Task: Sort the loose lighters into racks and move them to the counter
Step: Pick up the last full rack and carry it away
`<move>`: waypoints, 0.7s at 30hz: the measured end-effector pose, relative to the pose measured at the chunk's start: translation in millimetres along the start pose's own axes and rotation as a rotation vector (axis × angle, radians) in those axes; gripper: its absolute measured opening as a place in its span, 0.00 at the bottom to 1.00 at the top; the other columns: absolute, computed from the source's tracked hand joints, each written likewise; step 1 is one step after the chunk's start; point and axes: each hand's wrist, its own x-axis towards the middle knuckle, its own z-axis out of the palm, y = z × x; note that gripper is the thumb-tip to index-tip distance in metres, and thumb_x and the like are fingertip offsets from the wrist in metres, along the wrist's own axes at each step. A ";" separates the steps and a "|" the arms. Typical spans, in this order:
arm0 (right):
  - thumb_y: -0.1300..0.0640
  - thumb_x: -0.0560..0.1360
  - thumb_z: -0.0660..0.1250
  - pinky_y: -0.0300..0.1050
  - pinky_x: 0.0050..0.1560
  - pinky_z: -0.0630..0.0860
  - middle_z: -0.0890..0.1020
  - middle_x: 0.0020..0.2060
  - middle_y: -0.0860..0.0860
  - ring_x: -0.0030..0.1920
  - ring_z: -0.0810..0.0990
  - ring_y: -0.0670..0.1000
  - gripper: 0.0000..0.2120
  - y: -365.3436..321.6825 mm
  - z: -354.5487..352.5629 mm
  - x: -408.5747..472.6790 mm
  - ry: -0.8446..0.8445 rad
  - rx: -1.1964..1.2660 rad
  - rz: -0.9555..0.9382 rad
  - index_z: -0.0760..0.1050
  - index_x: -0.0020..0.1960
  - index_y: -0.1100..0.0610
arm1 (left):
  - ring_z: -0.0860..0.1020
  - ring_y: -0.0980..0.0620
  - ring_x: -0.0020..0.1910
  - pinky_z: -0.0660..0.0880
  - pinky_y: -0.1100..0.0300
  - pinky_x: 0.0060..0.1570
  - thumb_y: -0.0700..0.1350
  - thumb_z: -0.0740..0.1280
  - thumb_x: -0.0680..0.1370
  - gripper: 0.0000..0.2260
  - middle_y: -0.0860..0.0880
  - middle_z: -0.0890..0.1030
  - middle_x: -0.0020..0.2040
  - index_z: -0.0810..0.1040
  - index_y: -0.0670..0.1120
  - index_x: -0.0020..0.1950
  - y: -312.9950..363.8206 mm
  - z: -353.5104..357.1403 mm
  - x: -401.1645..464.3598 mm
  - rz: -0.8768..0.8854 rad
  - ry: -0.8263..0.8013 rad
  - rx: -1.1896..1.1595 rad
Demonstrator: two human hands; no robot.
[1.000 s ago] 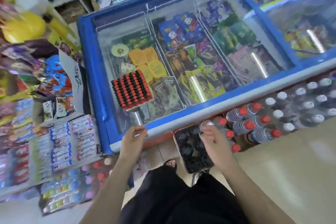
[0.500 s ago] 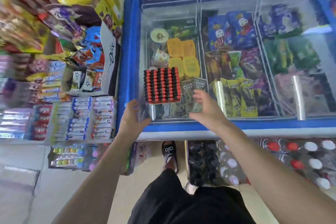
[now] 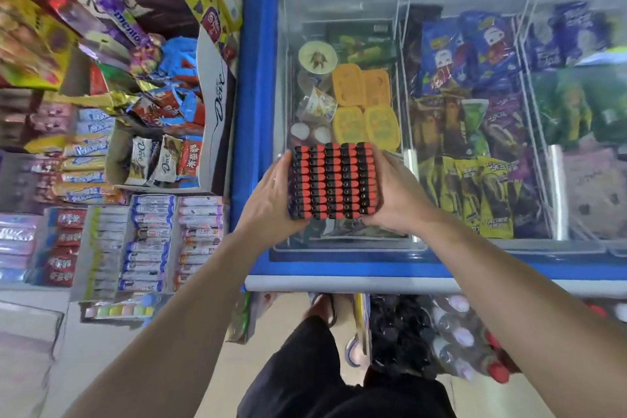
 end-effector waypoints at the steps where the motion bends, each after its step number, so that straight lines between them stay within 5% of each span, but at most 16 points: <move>1: 0.37 0.52 0.82 0.61 0.74 0.69 0.70 0.74 0.47 0.76 0.68 0.54 0.65 2.9 2.0 2.0 0.007 -0.041 -0.019 0.53 0.81 0.50 | 0.67 0.49 0.78 0.67 0.49 0.76 0.59 0.80 0.67 0.52 0.50 0.70 0.76 0.58 0.44 0.82 -3.2 1.3 6.0 0.025 -0.011 0.024; 10: 0.30 0.58 0.75 0.65 0.78 0.58 0.66 0.78 0.55 0.80 0.59 0.60 0.67 15.4 13.3 8.3 0.045 -0.141 -0.075 0.49 0.83 0.62 | 0.60 0.47 0.81 0.55 0.47 0.81 0.68 0.79 0.62 0.61 0.47 0.66 0.80 0.54 0.42 0.83 -12.8 3.5 20.6 0.110 -0.061 0.164; 21: 0.30 0.58 0.76 0.58 0.76 0.64 0.69 0.75 0.47 0.76 0.66 0.55 0.64 18.5 16.6 9.9 0.072 -0.101 -0.062 0.52 0.83 0.56 | 0.73 0.49 0.69 0.62 0.50 0.73 0.69 0.79 0.59 0.55 0.51 0.76 0.68 0.64 0.43 0.78 -6.3 -1.1 19.2 0.146 0.017 0.156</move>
